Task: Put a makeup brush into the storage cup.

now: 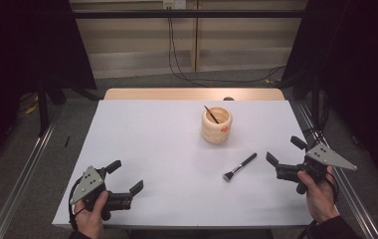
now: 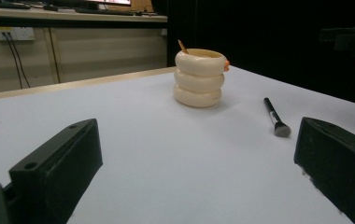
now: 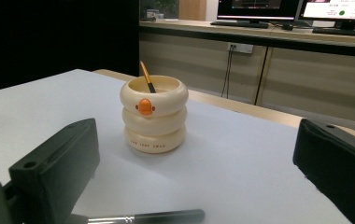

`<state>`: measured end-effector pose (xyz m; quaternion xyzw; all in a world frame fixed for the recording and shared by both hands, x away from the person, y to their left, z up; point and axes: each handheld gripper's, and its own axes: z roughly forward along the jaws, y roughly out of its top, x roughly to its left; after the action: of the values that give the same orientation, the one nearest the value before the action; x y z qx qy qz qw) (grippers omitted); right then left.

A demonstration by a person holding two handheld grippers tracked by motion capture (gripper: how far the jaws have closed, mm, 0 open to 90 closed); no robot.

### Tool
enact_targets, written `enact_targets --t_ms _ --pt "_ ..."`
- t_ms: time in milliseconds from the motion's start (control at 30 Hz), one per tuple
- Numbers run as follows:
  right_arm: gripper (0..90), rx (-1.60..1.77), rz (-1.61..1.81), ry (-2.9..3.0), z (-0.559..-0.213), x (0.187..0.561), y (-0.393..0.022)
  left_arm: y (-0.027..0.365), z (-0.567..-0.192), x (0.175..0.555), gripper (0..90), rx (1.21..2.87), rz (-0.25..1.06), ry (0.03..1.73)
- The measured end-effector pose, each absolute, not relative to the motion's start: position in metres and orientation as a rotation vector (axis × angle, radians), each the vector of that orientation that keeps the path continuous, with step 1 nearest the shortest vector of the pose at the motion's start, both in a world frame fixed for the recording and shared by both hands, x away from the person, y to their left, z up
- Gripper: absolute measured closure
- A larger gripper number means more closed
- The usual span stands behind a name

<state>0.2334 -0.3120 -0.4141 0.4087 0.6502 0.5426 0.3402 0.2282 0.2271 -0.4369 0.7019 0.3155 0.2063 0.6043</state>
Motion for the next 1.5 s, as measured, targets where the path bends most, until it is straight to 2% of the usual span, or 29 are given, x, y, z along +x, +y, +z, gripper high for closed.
enact_targets --t_ms 1000,1500 --pt "0.0 1.020 1.424 1.769 -0.402 0.293 -0.296 0.227 -0.437 0.230 0.8 1.629 0.473 0.723" --pt "4.1 0.969 1.400 1.930 -0.398 0.313 -0.283 0.228 -0.438 0.231 0.8 1.639 0.468 0.711"
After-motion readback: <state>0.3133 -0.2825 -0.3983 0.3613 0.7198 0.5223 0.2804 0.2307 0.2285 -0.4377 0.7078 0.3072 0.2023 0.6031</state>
